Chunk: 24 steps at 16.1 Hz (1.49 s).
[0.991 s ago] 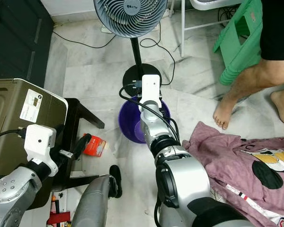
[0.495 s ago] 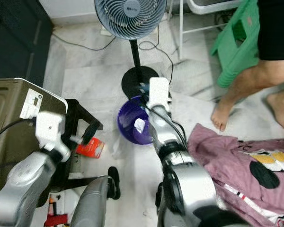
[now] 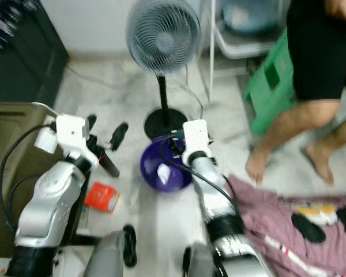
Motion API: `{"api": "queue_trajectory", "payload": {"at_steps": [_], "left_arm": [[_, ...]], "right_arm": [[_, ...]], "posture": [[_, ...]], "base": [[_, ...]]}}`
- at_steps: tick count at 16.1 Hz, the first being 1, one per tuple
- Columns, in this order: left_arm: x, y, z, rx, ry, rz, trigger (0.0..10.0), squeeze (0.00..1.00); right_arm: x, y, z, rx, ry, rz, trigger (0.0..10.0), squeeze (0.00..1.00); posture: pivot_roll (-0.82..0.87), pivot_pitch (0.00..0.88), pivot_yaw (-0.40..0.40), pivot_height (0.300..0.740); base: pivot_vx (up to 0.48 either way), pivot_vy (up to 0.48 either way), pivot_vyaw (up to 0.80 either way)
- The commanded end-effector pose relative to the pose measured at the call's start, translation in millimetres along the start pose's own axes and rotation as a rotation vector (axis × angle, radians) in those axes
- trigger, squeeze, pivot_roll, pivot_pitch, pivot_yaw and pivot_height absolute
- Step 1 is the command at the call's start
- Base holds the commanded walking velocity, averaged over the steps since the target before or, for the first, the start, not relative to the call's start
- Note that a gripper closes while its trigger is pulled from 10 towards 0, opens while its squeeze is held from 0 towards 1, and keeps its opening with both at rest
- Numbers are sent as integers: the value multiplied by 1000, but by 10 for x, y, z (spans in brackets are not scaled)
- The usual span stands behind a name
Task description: Clean up the room
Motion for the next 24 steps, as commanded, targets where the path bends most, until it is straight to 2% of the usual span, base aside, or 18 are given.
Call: {"api": "queue_trajectory", "payload": {"at_steps": [1,4,6,11,14,15,16,17,18,19,21,24], "left_arm": [[-17,-20,-55,22,-22,4,10000,0],[-19,-94,-144,73,-29,31,10000,0],[-32,-131,-144,80,-31,47,10000,0],[-21,-176,-247,108,-45,72,10000,0],[-59,-142,-338,155,-55,75,10000,0],[-63,-150,-318,154,-55,78,10000,0],[-62,-150,-297,152,-54,82,10000,0],[-66,-147,-283,151,-53,84,10000,0],[-70,-142,-278,151,-53,85,10000,0],[-93,-115,-288,164,-48,82,10000,0],[-137,-37,-342,209,-33,72,10000,0],[-104,-9,-332,211,-28,77,10000,0]], "right_arm": [[61,22,-37,37,2,15,10000,1000],[258,138,132,27,8,83,10000,1000],[315,175,244,-16,-4,118,10000,1000],[513,186,341,-69,-1,197,10000,1000],[486,285,461,-97,7,206,10000,1000],[503,254,396,-72,45,209,10000,1000],[523,239,342,-52,57,218,10000,675],[529,225,311,-37,60,221,10000,675],[532,220,300,-31,58,221,10000,380],[544,210,250,-7,77,220,10000,0],[558,201,194,5,76,225,10000,0],[571,204,147,7,71,231,10000,0]], "posture": [[36,0,11,740],[16,0,8,740],[14,0,6,740],[12,0,7,740],[13,0,-1,740],[19,0,-9,740],[26,0,-16,740],[28,0,-19,740],[30,0,-22,740],[32,0,-23,740],[36,0,-24,740],[39,0,-25,740]], "base": [[0,0,0],[0,0,0],[0,0,0],[0,0,0],[0,0,0],[0,0,800],[0,0,800],[0,0,800],[0,0,800],[0,0,800],[0,0,800],[0,0,800]]}}
Point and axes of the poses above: a point about 5 cm out from each wrist's last joint towards the gripper, its own y axis pointing back from the gripper into the wrist, its own x axis along the axis of the wrist's last joint, z = x × y, the point moved 5 cm from there along -y, pointing out of the wrist towards the gripper, and after that the axes turned 6 degrees about -y, right-handed, at the moved point
